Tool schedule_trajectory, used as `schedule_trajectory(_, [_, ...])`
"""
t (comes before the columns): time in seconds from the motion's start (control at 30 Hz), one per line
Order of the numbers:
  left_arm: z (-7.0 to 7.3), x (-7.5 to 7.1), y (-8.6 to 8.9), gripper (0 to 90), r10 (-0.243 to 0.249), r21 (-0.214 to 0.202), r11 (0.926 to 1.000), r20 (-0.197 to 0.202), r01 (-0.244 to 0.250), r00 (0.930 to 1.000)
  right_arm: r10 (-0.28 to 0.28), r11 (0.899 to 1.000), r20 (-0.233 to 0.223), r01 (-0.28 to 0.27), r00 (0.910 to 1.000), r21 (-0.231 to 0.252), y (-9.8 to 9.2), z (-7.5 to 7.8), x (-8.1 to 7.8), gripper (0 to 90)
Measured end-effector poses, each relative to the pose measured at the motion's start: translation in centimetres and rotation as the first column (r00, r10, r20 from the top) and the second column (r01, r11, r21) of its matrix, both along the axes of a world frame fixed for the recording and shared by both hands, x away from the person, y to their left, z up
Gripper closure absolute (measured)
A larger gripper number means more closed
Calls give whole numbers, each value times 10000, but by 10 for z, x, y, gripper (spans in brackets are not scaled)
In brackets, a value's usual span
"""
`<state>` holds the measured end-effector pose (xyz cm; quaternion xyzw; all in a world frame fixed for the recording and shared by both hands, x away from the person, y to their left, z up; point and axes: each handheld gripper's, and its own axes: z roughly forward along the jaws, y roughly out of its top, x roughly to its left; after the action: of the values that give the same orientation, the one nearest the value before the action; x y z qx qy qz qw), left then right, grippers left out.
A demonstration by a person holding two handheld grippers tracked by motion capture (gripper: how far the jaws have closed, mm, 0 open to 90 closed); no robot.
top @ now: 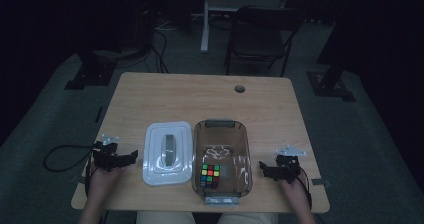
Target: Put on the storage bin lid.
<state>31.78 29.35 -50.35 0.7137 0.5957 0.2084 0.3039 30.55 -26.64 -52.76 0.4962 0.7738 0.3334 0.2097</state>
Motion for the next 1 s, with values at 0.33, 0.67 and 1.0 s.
schedule_trajectory(0.33, [17, -11, -37, 33, -1331, -239, 9908, 16, 1331, 9911, -2, 10000, -2, 2, 10000, 1, 0, 0, 0, 128])
schedule_trajectory(0.67, [15, -7, -78, 33, -2322, -246, 9725, -238, 2316, 9724, -158, 9999, -6, 158, 9999, 6, 0, 0, -2, 128])
schedule_trajectory(1.0, [13, 3, -103, 36, -2938, -199, 9558, -273, 2934, 9555, -167, 9999, -9, 167, 9999, 2, 0, 0, -2, 128])
